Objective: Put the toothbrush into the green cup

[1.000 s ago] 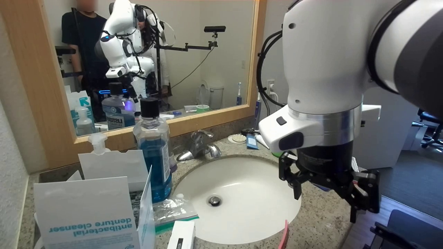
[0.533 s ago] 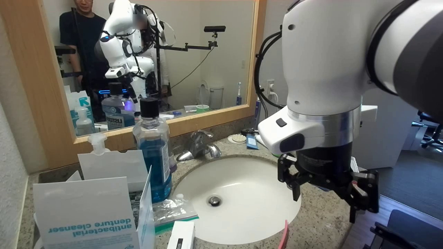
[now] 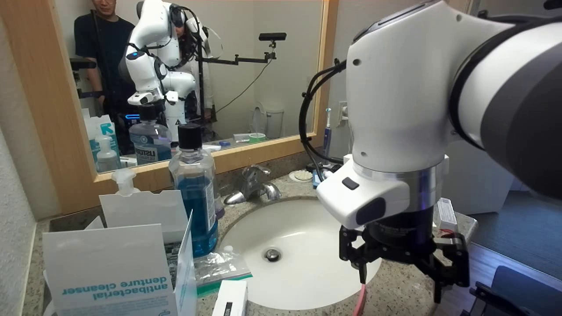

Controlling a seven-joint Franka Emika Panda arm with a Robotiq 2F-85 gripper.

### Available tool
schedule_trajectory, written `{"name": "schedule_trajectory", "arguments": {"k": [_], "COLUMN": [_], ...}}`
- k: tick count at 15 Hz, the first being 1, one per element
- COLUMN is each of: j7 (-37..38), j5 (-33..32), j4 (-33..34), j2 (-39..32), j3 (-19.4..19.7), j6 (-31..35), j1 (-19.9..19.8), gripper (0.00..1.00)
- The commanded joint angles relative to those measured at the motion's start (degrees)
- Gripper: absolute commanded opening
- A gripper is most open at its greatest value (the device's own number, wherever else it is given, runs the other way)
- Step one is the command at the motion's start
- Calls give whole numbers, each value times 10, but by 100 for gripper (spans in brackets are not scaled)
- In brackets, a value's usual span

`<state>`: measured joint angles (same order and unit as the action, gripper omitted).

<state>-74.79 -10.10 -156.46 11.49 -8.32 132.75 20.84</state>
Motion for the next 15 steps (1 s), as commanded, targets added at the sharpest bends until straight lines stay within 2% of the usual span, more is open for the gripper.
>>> {"name": "schedule_trajectory", "arguments": {"k": [1, 4, 8, 15], "j7": [-61, -109, -138, -110], "j5": [43, 85, 115, 108], "j4": [15, 17, 28, 40], "j2": [-32, -50, -85, -148], "j3": [-7, -11, -23, -35], "j6": [20, 60, 88, 118], "j1": [-1, -2, -7, -31], "gripper": [100, 100, 100, 100]}}
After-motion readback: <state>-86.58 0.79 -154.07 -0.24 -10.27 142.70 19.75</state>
